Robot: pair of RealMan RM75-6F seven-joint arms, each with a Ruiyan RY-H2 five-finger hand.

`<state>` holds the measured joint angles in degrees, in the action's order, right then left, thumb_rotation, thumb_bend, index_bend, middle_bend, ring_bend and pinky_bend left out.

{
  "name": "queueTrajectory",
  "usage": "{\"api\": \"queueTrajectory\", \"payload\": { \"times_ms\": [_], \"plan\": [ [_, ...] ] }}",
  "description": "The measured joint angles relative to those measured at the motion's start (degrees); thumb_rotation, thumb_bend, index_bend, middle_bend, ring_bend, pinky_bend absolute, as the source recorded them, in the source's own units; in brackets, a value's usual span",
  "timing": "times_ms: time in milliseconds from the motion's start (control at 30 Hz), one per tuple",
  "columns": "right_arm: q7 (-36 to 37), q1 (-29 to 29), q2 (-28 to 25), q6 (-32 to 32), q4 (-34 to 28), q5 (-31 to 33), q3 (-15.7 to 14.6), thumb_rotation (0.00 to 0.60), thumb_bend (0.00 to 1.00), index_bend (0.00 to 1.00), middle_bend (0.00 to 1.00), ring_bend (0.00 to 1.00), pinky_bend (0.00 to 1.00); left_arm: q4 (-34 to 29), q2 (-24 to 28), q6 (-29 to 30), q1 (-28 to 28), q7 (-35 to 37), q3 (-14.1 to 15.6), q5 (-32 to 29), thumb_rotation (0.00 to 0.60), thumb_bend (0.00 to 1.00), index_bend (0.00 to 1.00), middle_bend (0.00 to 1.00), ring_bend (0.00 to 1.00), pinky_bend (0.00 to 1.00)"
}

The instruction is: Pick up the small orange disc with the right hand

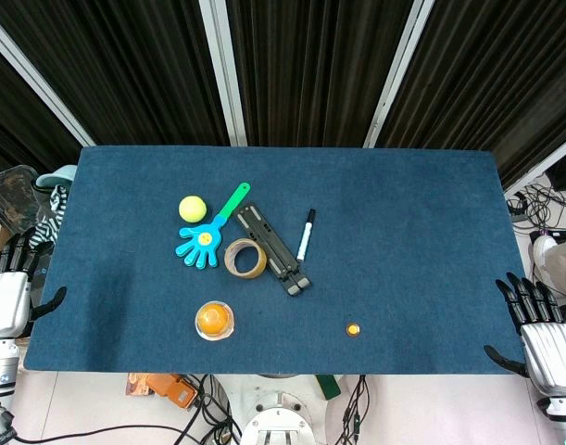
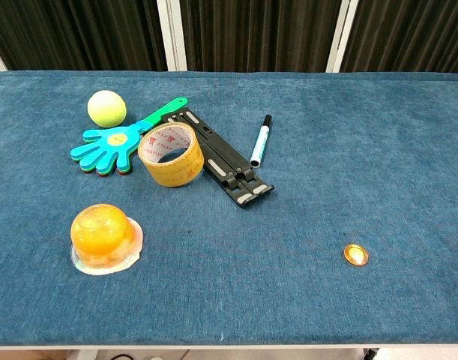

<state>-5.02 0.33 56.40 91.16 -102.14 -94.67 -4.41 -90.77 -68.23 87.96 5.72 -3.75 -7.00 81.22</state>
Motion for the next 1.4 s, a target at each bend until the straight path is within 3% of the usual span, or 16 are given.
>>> {"api": "queueTrajectory", "payload": {
  "times_ms": [433, 700, 1067, 1233, 1400],
  "plan": [
    [3.1, 0.7, -0.2, -3.1, 0.3, -0.1, 0.2, 0.6, 0.23, 0.0, 0.01, 0.04, 0.0, 0.3, -0.1, 0.3, -0.2, -0.2, 0.0, 0.1, 0.6, 0.21, 0.19, 0.03, 0.0, 0.17],
    [10.9, 5.0, 0.7, -11.6, 3.8, 1.1, 0.7, 0.6, 0.23, 0.0, 0.01, 0.04, 0.0, 0.1, -0.2, 0.5, -0.3, -1.3, 0.4, 0.5, 0.6, 0.21, 0.19, 0.03, 0.0, 0.17],
    [22.1, 16.9, 11.6, -26.6, 16.7, 2.1, 3.7, 0.6, 0.23, 0.02, 0.01, 0.05, 0.0, -0.6, -0.1, -0.1, -0.5, -3.4, 0.0, -1.5, 0.6, 0.21, 0.19, 0.03, 0.0, 0.17],
    [26.5, 20.9, 16.6, -29.7, 21.8, 0.4, 3.5, 0.6, 0.23, 0.08, 0.01, 0.05, 0.0, -0.6, -0.2, -0.4, -0.3, -3.8, 0.0, -1.6, 0.6, 0.22, 0.19, 0.03, 0.0, 0.17],
    [30.2, 23.8, 18.8, -31.2, 23.2, -2.0, 2.5, 0.6, 0.23, 0.13, 0.0, 0.06, 0.0, -0.2, -0.5, -0.6, -0.1, -4.5, 0.1, -1.5, 0.6, 0.22, 0.19, 0.03, 0.0, 0.17]
  ]
}}
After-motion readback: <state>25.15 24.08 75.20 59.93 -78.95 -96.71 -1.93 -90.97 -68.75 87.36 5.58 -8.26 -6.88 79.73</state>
